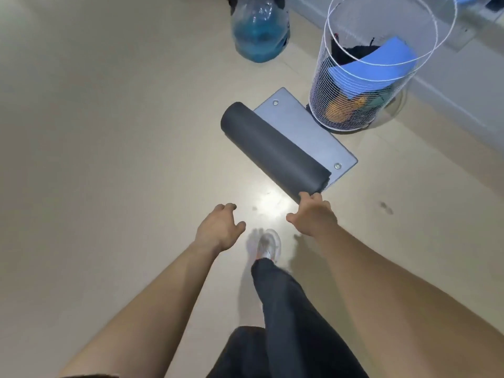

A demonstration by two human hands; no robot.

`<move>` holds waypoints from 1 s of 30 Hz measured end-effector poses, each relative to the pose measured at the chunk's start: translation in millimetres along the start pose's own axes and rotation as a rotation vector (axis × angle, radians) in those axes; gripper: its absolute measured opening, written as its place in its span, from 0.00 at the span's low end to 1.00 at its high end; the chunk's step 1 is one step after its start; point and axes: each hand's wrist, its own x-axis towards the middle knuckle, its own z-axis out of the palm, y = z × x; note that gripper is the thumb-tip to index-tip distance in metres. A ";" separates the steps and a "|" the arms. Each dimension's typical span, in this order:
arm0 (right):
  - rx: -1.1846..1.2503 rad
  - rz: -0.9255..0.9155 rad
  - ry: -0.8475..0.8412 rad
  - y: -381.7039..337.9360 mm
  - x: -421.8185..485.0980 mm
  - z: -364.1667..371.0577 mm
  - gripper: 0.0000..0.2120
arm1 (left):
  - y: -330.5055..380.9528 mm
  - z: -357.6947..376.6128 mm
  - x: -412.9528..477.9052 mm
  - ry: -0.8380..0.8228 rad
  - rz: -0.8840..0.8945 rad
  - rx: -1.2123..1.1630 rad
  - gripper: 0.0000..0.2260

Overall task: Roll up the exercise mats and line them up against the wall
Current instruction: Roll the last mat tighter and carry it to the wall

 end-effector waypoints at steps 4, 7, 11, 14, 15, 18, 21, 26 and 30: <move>0.112 0.108 0.012 -50.9 90.1 22.2 0.30 | -36.1 -32.0 119.0 -0.076 0.069 0.134 0.26; 0.180 0.193 0.062 -79.6 147.2 43.5 0.28 | -58.8 -40.2 198.2 -0.122 0.120 0.191 0.27; 0.282 0.364 0.125 -86.6 214.1 86.8 0.31 | -80.6 -31.4 302.9 -0.121 0.250 0.310 0.27; 0.371 0.499 0.222 -73.9 262.2 126.6 0.35 | -88.1 -18.3 374.2 -0.020 0.380 0.388 0.26; 0.400 0.554 0.257 -71.1 280.7 145.8 0.34 | -92.9 -11.8 401.0 0.024 0.439 0.394 0.25; 0.360 0.675 0.451 -61.3 334.7 202.9 0.35 | -100.8 7.5 477.0 0.129 0.605 0.455 0.27; 0.333 0.712 0.683 -49.5 378.8 234.3 0.36 | -97.0 25.7 537.3 0.277 0.748 0.530 0.29; 0.352 0.841 0.913 -4.6 407.3 254.7 0.37 | -68.0 46.3 605.6 0.486 0.722 0.454 0.33; 0.529 0.882 0.958 23.4 415.3 254.4 0.37 | -66.6 32.3 650.7 0.607 0.443 0.187 0.35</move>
